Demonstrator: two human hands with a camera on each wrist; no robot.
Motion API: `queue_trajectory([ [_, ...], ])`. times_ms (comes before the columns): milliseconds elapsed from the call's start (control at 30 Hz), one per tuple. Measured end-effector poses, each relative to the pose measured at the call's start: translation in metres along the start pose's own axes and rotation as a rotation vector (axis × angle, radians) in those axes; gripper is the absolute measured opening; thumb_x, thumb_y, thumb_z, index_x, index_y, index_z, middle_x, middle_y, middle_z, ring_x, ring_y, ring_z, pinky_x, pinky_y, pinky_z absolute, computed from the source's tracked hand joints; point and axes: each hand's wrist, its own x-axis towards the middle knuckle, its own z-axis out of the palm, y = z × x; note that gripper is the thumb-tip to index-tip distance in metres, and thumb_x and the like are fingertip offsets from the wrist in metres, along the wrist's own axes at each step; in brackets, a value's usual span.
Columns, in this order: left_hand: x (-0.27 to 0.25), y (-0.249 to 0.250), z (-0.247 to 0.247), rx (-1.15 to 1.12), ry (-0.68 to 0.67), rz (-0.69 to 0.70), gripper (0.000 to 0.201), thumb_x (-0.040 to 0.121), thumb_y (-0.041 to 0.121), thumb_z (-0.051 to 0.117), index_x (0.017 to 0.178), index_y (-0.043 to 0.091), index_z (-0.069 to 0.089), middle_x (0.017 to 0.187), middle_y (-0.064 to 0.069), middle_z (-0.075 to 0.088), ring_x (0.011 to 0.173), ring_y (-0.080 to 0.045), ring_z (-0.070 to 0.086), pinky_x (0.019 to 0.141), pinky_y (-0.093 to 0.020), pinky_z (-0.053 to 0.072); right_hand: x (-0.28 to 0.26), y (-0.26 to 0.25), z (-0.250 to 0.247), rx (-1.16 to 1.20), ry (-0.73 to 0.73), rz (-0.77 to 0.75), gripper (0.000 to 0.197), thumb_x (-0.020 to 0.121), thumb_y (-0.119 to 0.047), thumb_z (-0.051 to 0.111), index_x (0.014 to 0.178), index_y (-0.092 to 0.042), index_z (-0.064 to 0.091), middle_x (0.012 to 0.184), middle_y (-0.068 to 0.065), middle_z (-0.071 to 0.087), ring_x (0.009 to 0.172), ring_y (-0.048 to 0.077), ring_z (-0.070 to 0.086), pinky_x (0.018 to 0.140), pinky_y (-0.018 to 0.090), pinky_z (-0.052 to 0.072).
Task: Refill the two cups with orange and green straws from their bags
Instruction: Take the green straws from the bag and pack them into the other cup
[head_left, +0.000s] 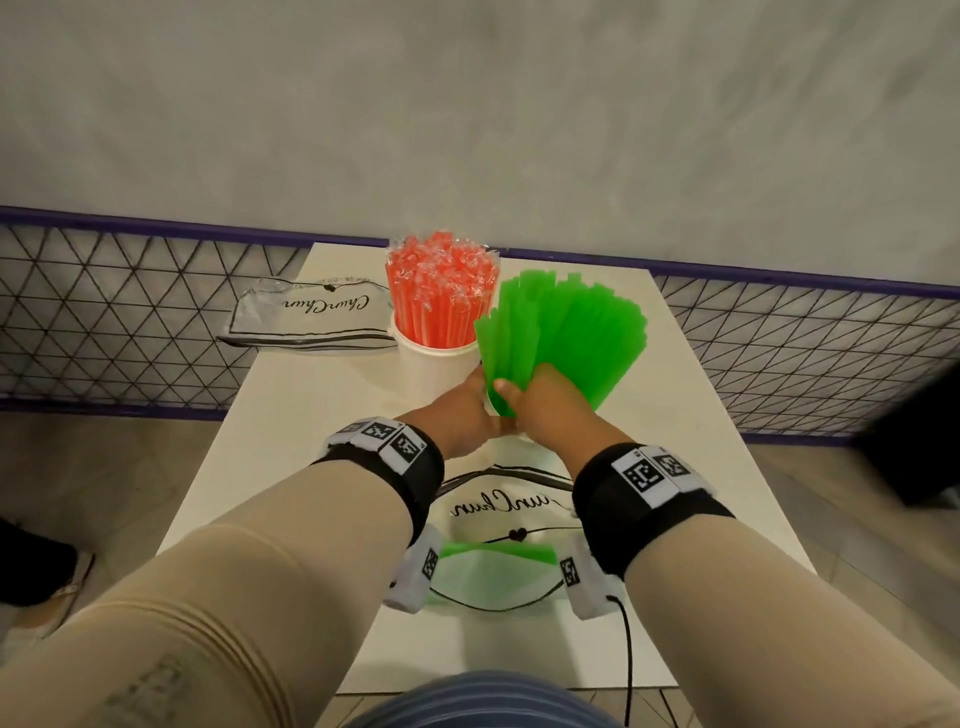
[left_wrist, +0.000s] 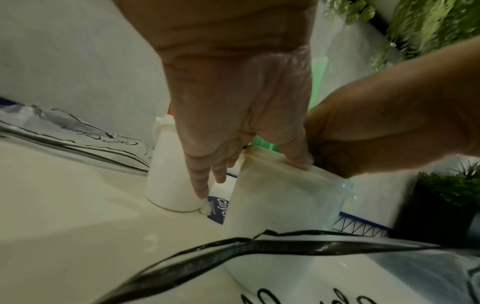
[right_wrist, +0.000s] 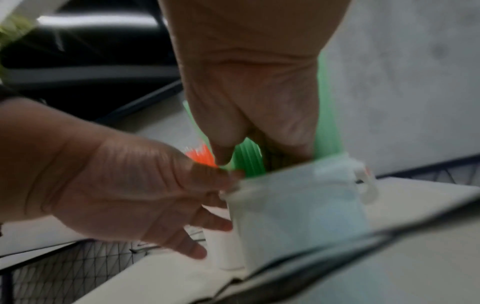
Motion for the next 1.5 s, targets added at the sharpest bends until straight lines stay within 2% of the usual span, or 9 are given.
queue_trajectory([
  [233, 0.002, -0.005, 0.002, -0.029, 0.010, -0.114, 0.082, 0.087, 0.033, 0.071, 0.149, 0.015, 0.020, 0.130, 0.004, 0.048, 0.114, -0.013, 0.046, 0.090, -0.023, 0.033, -0.027, -0.025, -0.029, 0.216, 0.325, -0.115, 0.041, 0.080, -0.035, 0.077, 0.093, -0.015, 0.045, 0.079, 0.001, 0.051, 0.073, 0.021, 0.052, 0.052, 0.027, 0.033],
  [367, -0.002, -0.006, 0.000, 0.073, -0.023, -0.148, 0.052, 0.099, 0.012, 0.051, 0.145, 0.002, 0.031, 0.145, -0.010, 0.044, 0.132, -0.026, 0.045, 0.092, -0.012, 0.035, -0.050, -0.027, -0.008, 0.192, 0.080, -0.282, 0.022, 0.088, -0.038, 0.064, 0.076, -0.021, 0.056, 0.078, 0.001, 0.067, 0.076, 0.020, 0.063, 0.067, 0.034, 0.049],
  [533, -0.006, 0.000, 0.000, 0.142, 0.019, -0.173, 0.060, 0.091, 0.037, 0.063, 0.136, 0.006, 0.040, 0.124, -0.006, 0.055, 0.106, -0.020, 0.054, 0.086, -0.023, 0.041, -0.017, -0.014, -0.008, 0.230, -0.107, -0.272, 0.033, 0.095, -0.020, 0.055, 0.126, -0.029, 0.063, 0.132, -0.004, 0.061, 0.119, 0.015, 0.055, 0.105, 0.033, 0.042],
  [667, -0.012, 0.013, 0.003, 0.058, -0.001, -0.145, 0.052, 0.094, 0.025, 0.062, 0.138, 0.007, 0.041, 0.124, -0.006, 0.056, 0.099, -0.013, 0.045, 0.077, -0.016, 0.033, 0.003, 0.005, -0.017, 0.202, -0.123, -0.244, 0.044, 0.095, -0.013, 0.055, 0.138, -0.024, 0.053, 0.139, -0.006, 0.056, 0.130, 0.014, 0.048, 0.112, 0.032, 0.035],
  [900, -0.028, 0.005, -0.003, 0.112, -0.030, -0.137, 0.024, 0.095, 0.021, 0.060, 0.111, 0.021, 0.043, 0.101, 0.004, 0.055, 0.089, -0.011, 0.050, 0.065, -0.004, 0.038, -0.032, 0.006, -0.024, 0.544, -0.352, -0.250, 0.012, 0.092, -0.006, 0.060, 0.090, -0.010, 0.071, 0.081, 0.006, 0.073, 0.071, 0.013, 0.067, 0.063, 0.024, 0.052],
  [1000, -0.035, -0.023, -0.010, 0.231, -0.073, -0.233, 0.016, 0.087, 0.025, 0.064, 0.101, 0.021, 0.058, 0.115, -0.006, 0.062, 0.097, -0.018, 0.053, 0.079, -0.028, 0.042, -0.044, 0.016, -0.004, 0.271, -0.609, -0.249, 0.012, 0.093, -0.006, 0.058, 0.093, -0.005, 0.070, 0.083, 0.009, 0.073, 0.072, 0.015, 0.070, 0.066, 0.027, 0.058],
  [1200, -0.060, -0.059, 0.015, 0.626, -0.403, -0.255, 0.026, 0.091, 0.022, 0.056, 0.114, 0.022, 0.068, 0.119, -0.004, 0.060, 0.107, -0.024, 0.058, 0.082, -0.025, 0.042, -0.056, 0.043, 0.057, -0.462, -0.543, -0.464, 0.022, 0.090, -0.025, 0.059, 0.105, -0.018, 0.073, 0.104, 0.005, 0.071, 0.097, 0.024, 0.063, 0.082, 0.029, 0.047],
  [1367, -0.064, -0.064, 0.024, 0.752, -0.399, -0.237, 0.028, 0.082, 0.026, 0.067, 0.104, 0.009, 0.068, 0.102, -0.012, 0.065, 0.091, -0.028, 0.064, 0.070, -0.029, 0.048, -0.064, 0.053, 0.079, -0.516, -0.618, -0.490, 0.026, 0.089, -0.044, 0.062, 0.094, -0.018, 0.066, 0.093, 0.007, 0.065, 0.079, 0.020, 0.051, 0.069, 0.025, 0.034],
  [1500, -0.062, -0.069, 0.015, 0.711, -0.385, -0.268, 0.054, 0.070, 0.025, 0.073, 0.118, 0.016, 0.052, 0.121, -0.005, 0.045, 0.097, -0.025, 0.058, 0.083, -0.040, 0.055, -0.068, 0.050, 0.078, -0.490, -0.659, -0.552, 0.037, 0.090, -0.040, 0.061, 0.116, -0.014, 0.062, 0.103, 0.003, 0.061, 0.086, 0.018, 0.052, 0.074, 0.022, 0.033],
])
